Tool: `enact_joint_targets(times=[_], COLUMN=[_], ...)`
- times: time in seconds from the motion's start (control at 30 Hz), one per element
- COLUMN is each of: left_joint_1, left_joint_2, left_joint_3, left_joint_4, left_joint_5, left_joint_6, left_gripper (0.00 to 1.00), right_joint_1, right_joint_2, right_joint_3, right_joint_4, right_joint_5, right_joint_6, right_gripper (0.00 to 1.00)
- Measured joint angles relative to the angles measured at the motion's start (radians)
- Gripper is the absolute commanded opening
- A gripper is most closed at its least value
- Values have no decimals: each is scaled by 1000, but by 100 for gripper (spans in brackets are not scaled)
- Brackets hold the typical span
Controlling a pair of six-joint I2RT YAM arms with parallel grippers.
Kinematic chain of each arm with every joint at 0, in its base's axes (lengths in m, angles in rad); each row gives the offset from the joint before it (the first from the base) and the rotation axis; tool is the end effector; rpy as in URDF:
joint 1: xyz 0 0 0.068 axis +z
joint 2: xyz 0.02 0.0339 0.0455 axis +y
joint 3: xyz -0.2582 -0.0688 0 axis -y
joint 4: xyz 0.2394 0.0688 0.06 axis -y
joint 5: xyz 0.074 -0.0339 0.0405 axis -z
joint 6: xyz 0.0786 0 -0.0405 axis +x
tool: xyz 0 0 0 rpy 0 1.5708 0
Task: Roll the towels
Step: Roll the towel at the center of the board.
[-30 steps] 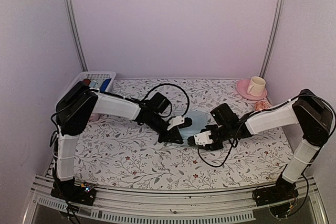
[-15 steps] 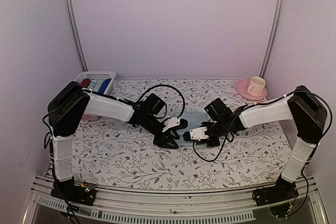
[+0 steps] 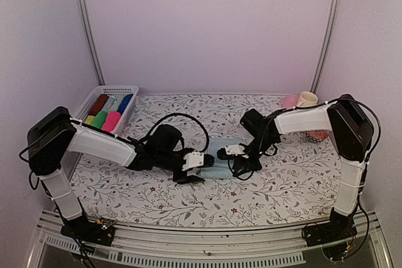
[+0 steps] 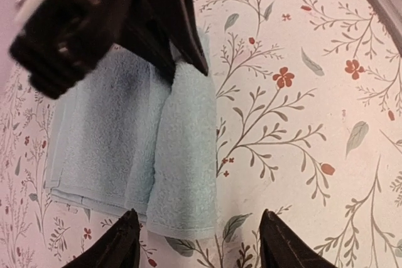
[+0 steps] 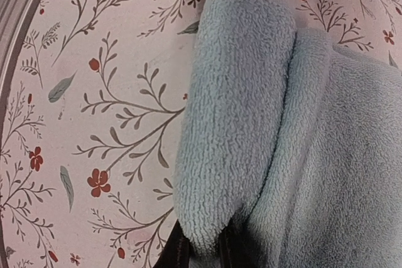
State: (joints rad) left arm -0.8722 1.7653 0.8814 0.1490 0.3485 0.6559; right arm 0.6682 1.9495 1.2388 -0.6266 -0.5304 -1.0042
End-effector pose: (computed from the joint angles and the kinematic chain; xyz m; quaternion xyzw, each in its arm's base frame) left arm 0.2224 -0.3066 0.1206 0.6735 0.6012 -0.2007 0.3803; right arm 0.2649 0.2597 0.1048 -0.7317 0.6198 0.2379 0.1544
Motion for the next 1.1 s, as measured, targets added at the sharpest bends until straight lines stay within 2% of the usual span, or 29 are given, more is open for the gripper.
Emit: enact_joint_targets(times=[0.43,0.6,0.8,1.1], left_joint_1=[-146,-172,-200,-210], left_joint_2=[4,24,68,83], left_joint_3=[-69,-75,-75,-75], left_joint_4=[219,255,275,298], left_joint_5=[-212,-250,-278,-287], left_joint_6=[143,172,201,214], left_gripper=[56,48,46,40], right_joint_1=[-75,-84,-88,-92], right_joint_2=[225,274,305,315], right_joint_3=[261,311,325,327], right_joint_4=[-394,-513,-578,-584], right_joint_5=[-260,-320,-348,-355], right_joint_6=[-16,-47,-68,-58], right_gripper=[11,11,11,11])
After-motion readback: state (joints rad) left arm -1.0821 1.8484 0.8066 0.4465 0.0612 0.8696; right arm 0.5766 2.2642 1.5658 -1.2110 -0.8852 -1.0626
